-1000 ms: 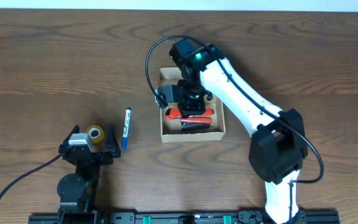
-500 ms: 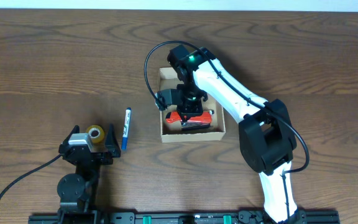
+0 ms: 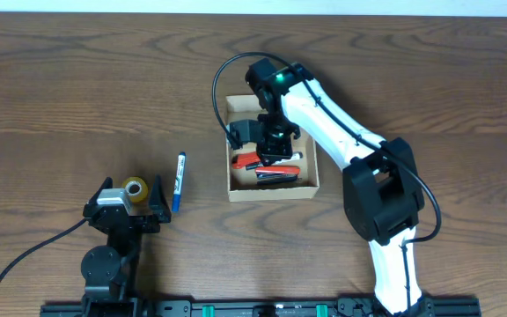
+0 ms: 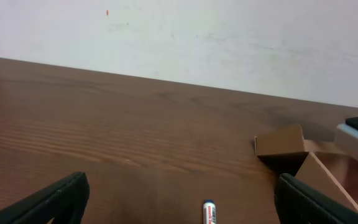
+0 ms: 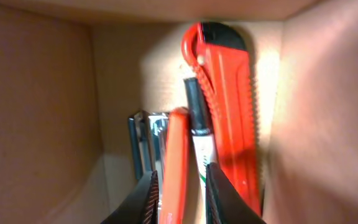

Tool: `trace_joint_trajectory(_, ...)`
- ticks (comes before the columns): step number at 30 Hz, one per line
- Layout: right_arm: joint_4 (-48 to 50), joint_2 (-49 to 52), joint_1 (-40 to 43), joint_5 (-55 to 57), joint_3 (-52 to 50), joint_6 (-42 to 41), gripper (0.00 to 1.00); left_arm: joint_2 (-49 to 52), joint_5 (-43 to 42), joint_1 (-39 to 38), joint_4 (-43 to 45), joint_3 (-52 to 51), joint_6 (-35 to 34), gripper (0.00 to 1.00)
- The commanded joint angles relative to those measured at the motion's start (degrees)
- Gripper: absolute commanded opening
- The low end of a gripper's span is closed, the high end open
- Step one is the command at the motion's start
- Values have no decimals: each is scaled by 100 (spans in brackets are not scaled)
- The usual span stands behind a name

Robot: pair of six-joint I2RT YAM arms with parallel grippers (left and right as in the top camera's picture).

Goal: Pack container

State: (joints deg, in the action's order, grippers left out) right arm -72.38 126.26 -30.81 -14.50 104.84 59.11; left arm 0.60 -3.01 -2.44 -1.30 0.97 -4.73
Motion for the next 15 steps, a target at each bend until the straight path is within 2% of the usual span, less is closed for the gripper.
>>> trace_joint_trajectory(1, -4, -11, 127, -28, 127, -267, 19, -22, -76, -22, -278, -70, -63, 95)
trace_joint_trajectory(6, 0, -380, 129, -24, 540, -542, 20, -22, 90, -22, -599, 83, -540, 95)
trace_joint_trajectory(9, 7, -691, 160, -26, 1029, -844, 21, -20, 542, -22, -1432, 505, -1294, 95)
trace_joint_trajectory(11, 76, -916, 243, -24, 1390, -1263, 22, 11, 555, -22, -2251, 933, -1530, 95)
trace_joint_trajectory(13, 181, -1126, 382, 22, 1687, -1818, 28, 127, 643, -22, -2745, 1342, -1764, 95)
trace_joint_trajectory(14, 247, -1246, 501, 109, 1829, -2210, 35, 210, 649, -22, -2861, 1530, -1753, 95)
trace_joint_trajectory(15, 302, -1355, 621, 199, 1932, -2564, 60, 302, 660, -22, -2889, 1705, -1665, 95)
